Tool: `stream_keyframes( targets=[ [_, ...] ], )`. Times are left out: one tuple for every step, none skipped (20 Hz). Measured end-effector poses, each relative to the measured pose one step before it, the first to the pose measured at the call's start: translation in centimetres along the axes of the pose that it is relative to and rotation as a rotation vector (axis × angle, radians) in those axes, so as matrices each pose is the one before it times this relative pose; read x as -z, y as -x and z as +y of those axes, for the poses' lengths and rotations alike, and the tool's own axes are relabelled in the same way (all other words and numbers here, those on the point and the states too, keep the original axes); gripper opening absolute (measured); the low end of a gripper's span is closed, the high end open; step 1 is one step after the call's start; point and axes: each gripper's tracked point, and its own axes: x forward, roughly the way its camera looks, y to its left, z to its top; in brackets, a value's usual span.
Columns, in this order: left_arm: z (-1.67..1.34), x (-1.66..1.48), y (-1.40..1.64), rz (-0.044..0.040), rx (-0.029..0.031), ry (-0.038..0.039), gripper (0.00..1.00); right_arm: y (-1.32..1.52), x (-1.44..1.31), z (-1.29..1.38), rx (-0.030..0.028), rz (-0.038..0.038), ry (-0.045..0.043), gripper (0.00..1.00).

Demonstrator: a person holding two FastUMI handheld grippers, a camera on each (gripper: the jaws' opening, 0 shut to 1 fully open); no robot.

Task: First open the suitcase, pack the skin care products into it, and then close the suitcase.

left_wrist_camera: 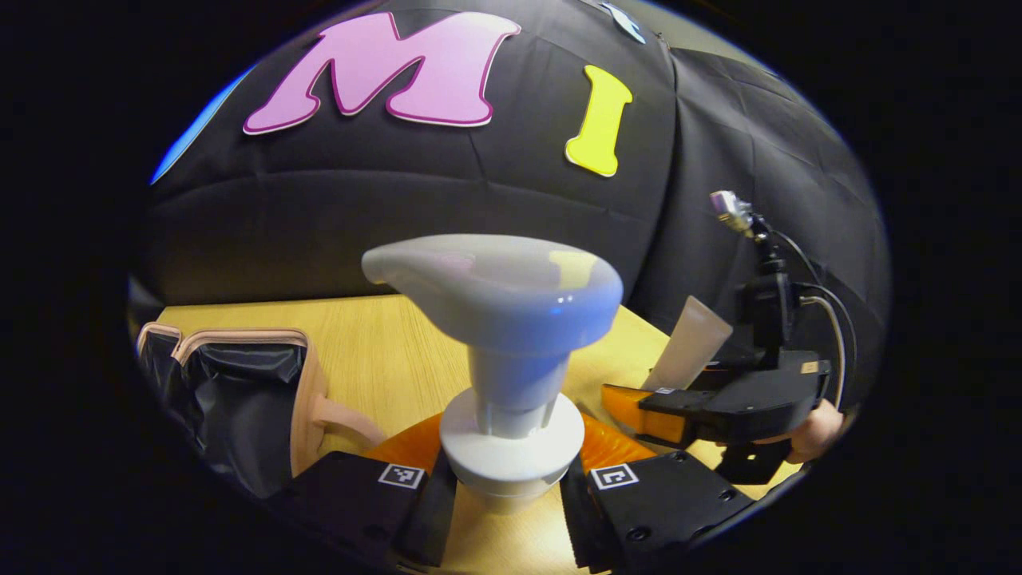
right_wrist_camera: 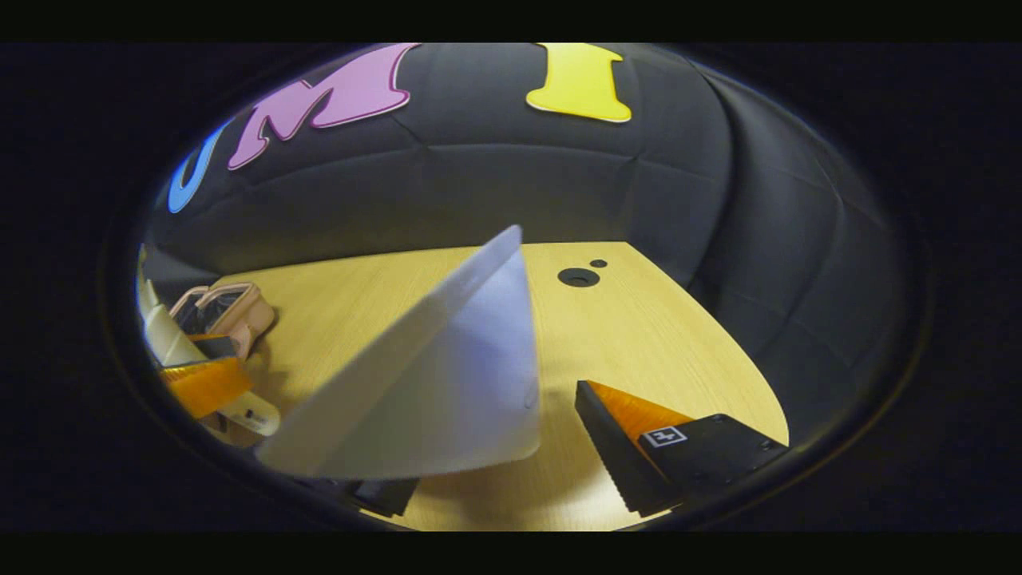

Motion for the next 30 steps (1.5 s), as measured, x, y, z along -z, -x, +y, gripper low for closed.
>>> stream_keyframes(
  targets=[
    [0.005,-0.283,0.603,-0.00326,0.00005,-0.00238,0.61,-0.373,-0.297,-0.228,0.01316,-0.01176,0.00432,0.89],
    [0.04,-0.208,0.75,0.00109,-0.00138,0.00234,0.61,-0.337,-0.046,-0.016,0.00176,0.00102,-0.00497,0.78],
    [0.056,-0.132,0.746,0.00308,0.00047,0.01271,0.61,0.068,-0.029,0.33,-0.01179,0.00608,-0.00467,0.68],
    [-0.024,-0.243,0.768,-0.00244,-0.00169,0.01925,0.61,-0.2,-0.002,0.058,-0.0034,-0.00027,-0.00622,0.57],
    [0.067,-0.121,0.769,-0.00335,0.00026,0.0134,0.61,0.206,-0.062,0.139,-0.00744,-0.0081,0.00742,0.6],
    [0.264,-0.214,0.658,-0.00559,-0.00727,0.00178,0.61,-0.093,-0.189,0.142,-0.00694,-0.00955,0.01765,0.56],
    [0.498,-0.035,0.174,0.00037,-0.01339,-0.00203,0.61,0.096,-0.07,-0.102,0.00881,-0.00783,0.02296,0.52],
    [0.632,0.134,0.554,-0.00023,-0.01146,-0.0006,0.61,0.282,-0.03,-0.109,0.0107,-0.00197,0.03275,0.47],
    [0.624,-0.046,0.457,0.00132,-0.01073,0.0059,0.61,0.609,-0.248,0.145,0.00011,-0.00759,0.02251,0.47],
    [0.671,-0.101,0.582,0.00033,-0.0075,0.00872,0.61,0.684,-0.47,0.382,-0.0069,-0.01266,0.00544,0.46],
    [0.73,-0.374,0.809,-0.0043,-0.00968,0.01317,0.61,0.831,-0.866,0.55,-0.01216,-0.01711,0.0061,0.46],
    [0.829,-0.399,0.832,-0.00561,-0.00897,0.01542,0.61,0.849,-0.759,0.525,-0.00914,-0.01542,0.01474,0.46],
    [0.862,-0.491,1.009,-0.00227,-0.01274,0.01335,0.61,1.158,-0.622,0.927,-0.02099,-0.00518,0.01798,0.46],
    [1.131,-0.615,0.871,-0.00278,-0.01675,0.01371,0.61,1.168,-0.785,1.022,-0.02379,-0.00578,0.01341,0.45],
    [1.232,-0.272,1.039,0.01862,-0.02377,0.02271,0.61,1.078,-0.927,1.027,-0.02749,-0.00961,0.01068,0.45],
    [1.422,-0.263,1.506,0.02321,-0.02285,0.03602,0.61,1.043,-0.85,1.206,-0.02738,-0.01072,0.00834,0.45],
    [1.135,-0.566,1.2,0.00826,-0.00751,0.03899,0.64,0.9,-0.587,1.666,-0.02792,-0.01052,0.01143,0.45],
    [1.154,-0.285,0.868,0.01387,-0.00408,0.03623,0.61,0.71,-0.642,1.47,-0.02276,-0.00793,0.01563,0.44],
    [1.232,-0.172,0.658,0.02143,-0.01095,0.01749,0.6,0.549,-0.687,1.499,-0.02497,-0.0086,0.01425,0.44],
    [1.746,0.163,0.68,0.02499,-0.0222,-0.0031,0.61,0.454,-0.752,1.438,-0.02611,-0.01281,0.00615,0.44],
    [1.711,0.272,0.415,0.03527,-0.02385,-0.01777,0.61,0.436,-0.727,1.76,-0.02872,-0.00975,-0.00765,0.44],
    [1.477,0.389,0.21,0.03269,-0.01493,-0.027,0.61,0.222,-0.568,1.585,-0.02835,-0.00668,-0.0114,0.44],
    [1.382,0.466,0.318,0.04371,-0.0136,-0.02836,0.61,0.383,-0.72,1.54,-0.02731,-0.00937,-0.00864,0.44],
    [0.976,0.274,-0.17,0.04767,-0.01473,-0.03098,0.6,0.117,-0.702,1.543,-0.0248,-0.01054,0.00037,0.45],
    [1.349,0.141,-0.187,0.03935,-0.01958,-0.02097,0.6,0.095,-0.623,1.209,-0.01983,-0.01258,0.00601,0.45],
    [1.081,0.26,-0.553,0.04106,-0.00783,-0.01016,0.61,-0.078,-0.334,1.179,-0.02716,-0.00999,0.00373,0.44],
    [0.871,0.247,-0.648,0.04925,-0.00466,-0.00439,0.61,-0.073,-0.276,0.872,-0.02485,-0.00053,-0.00808,0.44],
    [0.823,0.177,-0.968,0.04031,-0.01549,-0.00314,0.6,0.035,-0.257,1.034,-0.02793,-0.00459,-0.01241,0.44],
    [0.651,0.013,-1.518,0.03457,-0.01022,-0.00462,0.6,0.001,-0.263,0.802,-0.01719,-0.00902,-0.00199,0.44],
    [0.328,0.601,-1.282,0.04759,-0.00393,-0.00513,0.64,0.018,0.033,0.711,-0.01798,-0.00034,0.01096,0.44]
  ],
)
